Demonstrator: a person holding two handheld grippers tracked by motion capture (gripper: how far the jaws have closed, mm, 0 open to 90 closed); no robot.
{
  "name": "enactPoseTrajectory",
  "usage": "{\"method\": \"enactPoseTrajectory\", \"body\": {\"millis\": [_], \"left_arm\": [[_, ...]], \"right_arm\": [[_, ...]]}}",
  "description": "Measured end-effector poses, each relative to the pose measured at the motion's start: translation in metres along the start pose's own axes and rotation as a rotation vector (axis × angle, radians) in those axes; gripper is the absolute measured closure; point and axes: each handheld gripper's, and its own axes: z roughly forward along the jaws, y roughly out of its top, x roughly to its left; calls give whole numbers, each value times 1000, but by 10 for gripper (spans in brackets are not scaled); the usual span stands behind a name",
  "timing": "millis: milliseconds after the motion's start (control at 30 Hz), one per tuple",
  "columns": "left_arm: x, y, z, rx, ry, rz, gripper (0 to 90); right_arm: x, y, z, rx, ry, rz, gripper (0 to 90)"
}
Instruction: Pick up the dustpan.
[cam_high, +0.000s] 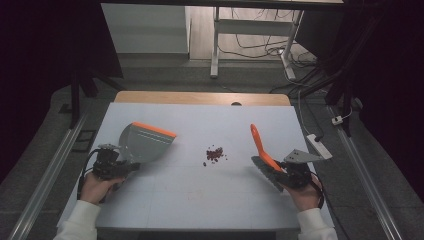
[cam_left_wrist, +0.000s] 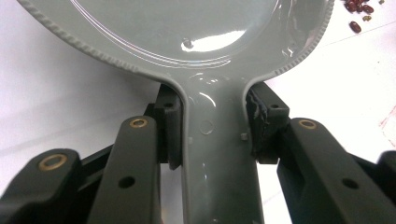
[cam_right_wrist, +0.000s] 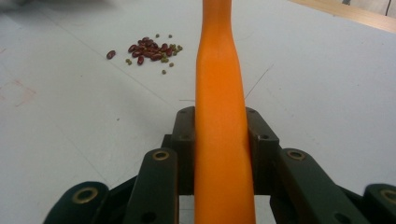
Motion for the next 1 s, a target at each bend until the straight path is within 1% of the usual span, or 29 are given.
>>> {"method": "enactPoseTrajectory", "body": {"millis": [67,167,200,300,367,467,567,633,733,833,967,1000], "left_arm": [[0,5,2,-13,-9,15,616],[-1,12,5,-28,7,43,616],[-1,15,7,-26,0,48,616],[-2,24,12,-16,-11,82,616],[-3,27,14,-13,-30,97,616],[-7,26,16,0,-45,127,616],[-12,23,12,11,-56,151,616],[-15,23,9,8,-76,153,616],[-20,22,5,0,-87,175,616],[-23,21,3,1,-108,196,616],[-30,20,2,23,-118,213,616],[-31,19,2,32,-119,225,616]], "right_arm": [[-2,0,0,-3,-2,5,701],[-2,0,0,1,-13,11,701],[-3,1,1,3,-15,12,701],[-4,2,2,7,-23,14,701],[-3,2,3,9,-28,15,701],[-2,4,3,6,-27,13,701],[0,6,5,1,-22,9,701],[1,7,6,2,-18,3,701],[3,8,8,0,-9,-2,701],[4,9,9,-2,-2,-12,701],[4,12,9,-10,-4,-13,701],[4,13,10,-10,-6,-15,701]]}}
